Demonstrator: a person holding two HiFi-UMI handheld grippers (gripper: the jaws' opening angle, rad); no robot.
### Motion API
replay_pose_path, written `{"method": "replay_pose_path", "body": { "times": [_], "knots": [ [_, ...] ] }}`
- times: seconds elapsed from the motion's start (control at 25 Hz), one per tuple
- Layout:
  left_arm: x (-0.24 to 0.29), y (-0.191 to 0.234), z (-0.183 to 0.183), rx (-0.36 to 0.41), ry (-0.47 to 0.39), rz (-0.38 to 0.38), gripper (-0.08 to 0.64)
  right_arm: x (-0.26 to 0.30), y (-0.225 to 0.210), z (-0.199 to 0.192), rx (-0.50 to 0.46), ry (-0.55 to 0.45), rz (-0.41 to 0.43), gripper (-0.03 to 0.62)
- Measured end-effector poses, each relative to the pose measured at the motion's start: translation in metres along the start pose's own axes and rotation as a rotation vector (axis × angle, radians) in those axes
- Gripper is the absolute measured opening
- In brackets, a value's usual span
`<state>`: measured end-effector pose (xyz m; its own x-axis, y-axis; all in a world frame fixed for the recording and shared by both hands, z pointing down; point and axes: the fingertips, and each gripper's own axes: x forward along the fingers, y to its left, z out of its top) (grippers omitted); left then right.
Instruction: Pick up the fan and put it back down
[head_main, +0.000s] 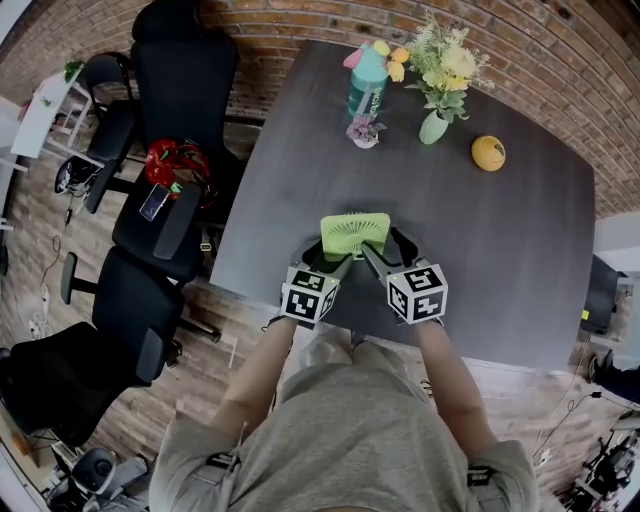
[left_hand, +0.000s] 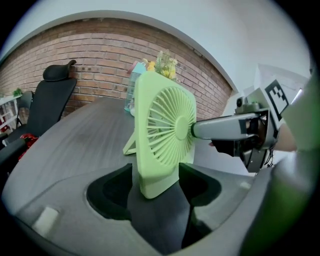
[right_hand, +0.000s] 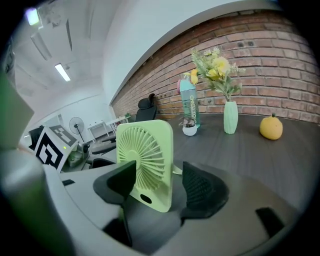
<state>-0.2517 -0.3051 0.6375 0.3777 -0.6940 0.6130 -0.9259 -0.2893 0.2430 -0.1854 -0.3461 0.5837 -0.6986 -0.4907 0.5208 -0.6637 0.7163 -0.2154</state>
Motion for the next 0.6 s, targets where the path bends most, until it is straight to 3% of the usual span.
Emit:
{"method": "replay_pose_path", "body": {
  "times": [0.28,0.48,0.6],
  "knots": [
    [-0.036,-0.005,-0.006,-0.023,-0.049,0.073,0.276,-0.026,0.004,-0.011,-0.014,-0.011,-0.021,0.275],
    [-0.062,-0.028,-0.013,-0.049,-0.089,0.104,0.276,-0.055,0.026,-0.019,-0.027,-0.042,0.028,0.268],
    [-0.077,-0.047,-0.016,-0.047,-0.122,0.124,0.266,-0.076,0.044,-0.022,-0.05,-0.064,0.068,0.213]
  ]
}}
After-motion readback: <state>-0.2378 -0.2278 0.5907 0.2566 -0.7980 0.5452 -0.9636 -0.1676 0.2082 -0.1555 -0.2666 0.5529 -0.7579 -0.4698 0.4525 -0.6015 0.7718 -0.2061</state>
